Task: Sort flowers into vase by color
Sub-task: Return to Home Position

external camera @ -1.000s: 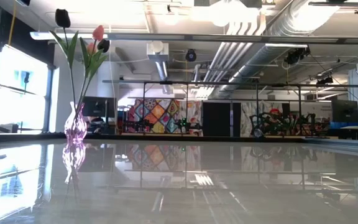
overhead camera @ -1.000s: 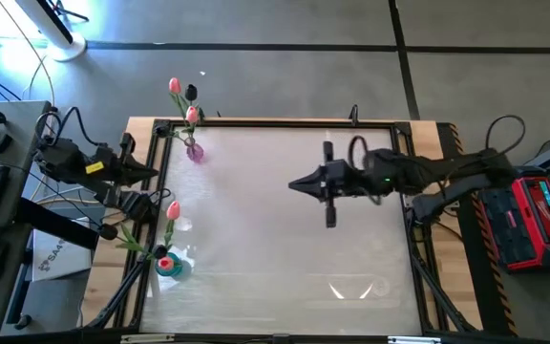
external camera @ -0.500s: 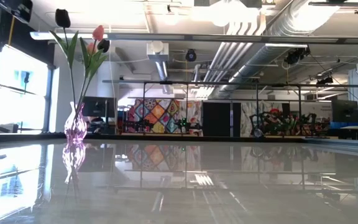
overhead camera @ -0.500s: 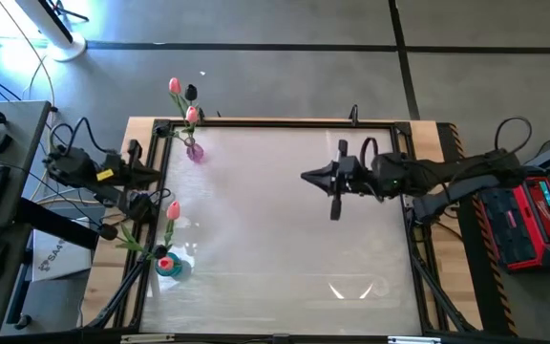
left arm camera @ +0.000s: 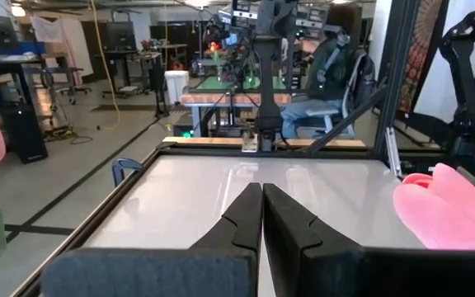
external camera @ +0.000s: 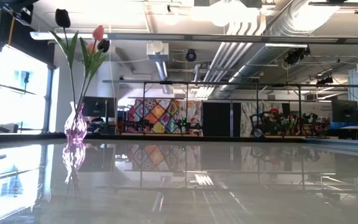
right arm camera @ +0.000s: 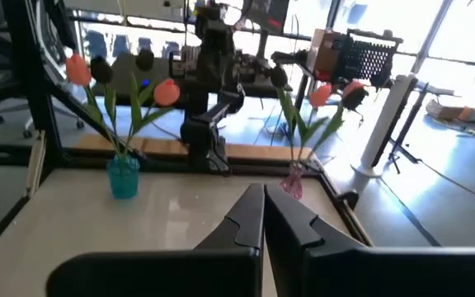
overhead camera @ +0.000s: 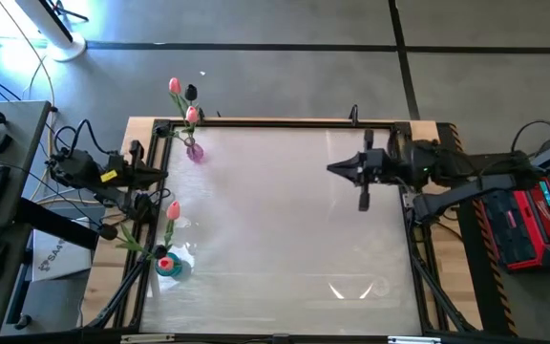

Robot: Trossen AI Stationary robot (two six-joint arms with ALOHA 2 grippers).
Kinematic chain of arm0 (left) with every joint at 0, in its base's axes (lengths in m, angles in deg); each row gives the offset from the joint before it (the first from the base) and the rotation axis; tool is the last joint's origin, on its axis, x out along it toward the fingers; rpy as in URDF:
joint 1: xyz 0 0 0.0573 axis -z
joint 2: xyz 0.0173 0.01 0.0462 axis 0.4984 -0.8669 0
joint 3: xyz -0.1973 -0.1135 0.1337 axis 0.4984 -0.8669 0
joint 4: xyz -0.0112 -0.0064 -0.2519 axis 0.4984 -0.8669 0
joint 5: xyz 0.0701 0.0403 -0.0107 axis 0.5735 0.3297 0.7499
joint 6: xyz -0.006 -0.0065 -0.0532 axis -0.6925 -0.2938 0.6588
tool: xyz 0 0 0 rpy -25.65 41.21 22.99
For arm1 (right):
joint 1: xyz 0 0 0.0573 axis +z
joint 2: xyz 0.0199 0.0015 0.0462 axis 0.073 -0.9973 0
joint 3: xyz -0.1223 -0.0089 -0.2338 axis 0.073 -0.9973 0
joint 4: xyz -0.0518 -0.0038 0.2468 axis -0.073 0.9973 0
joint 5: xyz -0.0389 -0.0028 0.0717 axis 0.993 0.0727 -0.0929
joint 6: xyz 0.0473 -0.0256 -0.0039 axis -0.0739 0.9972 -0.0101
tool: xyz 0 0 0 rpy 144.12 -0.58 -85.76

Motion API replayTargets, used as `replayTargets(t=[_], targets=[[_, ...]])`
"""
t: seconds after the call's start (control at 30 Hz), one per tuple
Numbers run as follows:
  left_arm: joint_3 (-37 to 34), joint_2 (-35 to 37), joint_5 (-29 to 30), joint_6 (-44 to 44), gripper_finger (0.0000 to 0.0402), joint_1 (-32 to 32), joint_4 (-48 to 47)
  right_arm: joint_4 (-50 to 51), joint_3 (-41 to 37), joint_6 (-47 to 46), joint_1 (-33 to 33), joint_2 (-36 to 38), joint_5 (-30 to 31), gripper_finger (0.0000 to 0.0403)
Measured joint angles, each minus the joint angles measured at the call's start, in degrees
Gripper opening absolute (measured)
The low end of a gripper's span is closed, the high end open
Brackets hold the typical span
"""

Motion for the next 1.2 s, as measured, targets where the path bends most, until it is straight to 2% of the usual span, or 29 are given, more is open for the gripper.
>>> replayTargets(t=[0.1,0.17,0.43,0.6,0.83,0.97,1.2], targets=[[0.1,0.0,0.2,-0.1,0.0,0.0,0.2,1.6,-0.9,-0.1,-0.7,2.7,-0.1,0.0],[0.1,0.0,0.3,-0.1,0.0,0.0,0.2,-0.5,-4.6,-0.1,-1.3,5.6,0.0,0.0],[-0.4,0.0,1.1,0.0,0.0,0.0,0.9,-26.9,-29.0,-8.7,-3.1,19.0,0.4,0.0],[-3.7,0.0,1.7,0.0,0.0,0.0,4.7,-33.1,-38.0,-13.3,-3.1,22.1,0.4,0.0],[-4.9,0.0,1.8,0.0,0.0,0.0,7.3,-33.5,-41.6,-12.7,-3.1,24.0,-0.8,0.0],[-5.5,-0.2,1.6,3.8,0.0,0.0,8.8,-32.8,-42.2,-11.9,-3.1,25.1,-0.7,0.0],[-14.7,-0.4,-0.4,2.5,0.0,0.0,20.5,-32.4,-42.2,-11.9,-3.1,24.9,-2.3,0.0]])
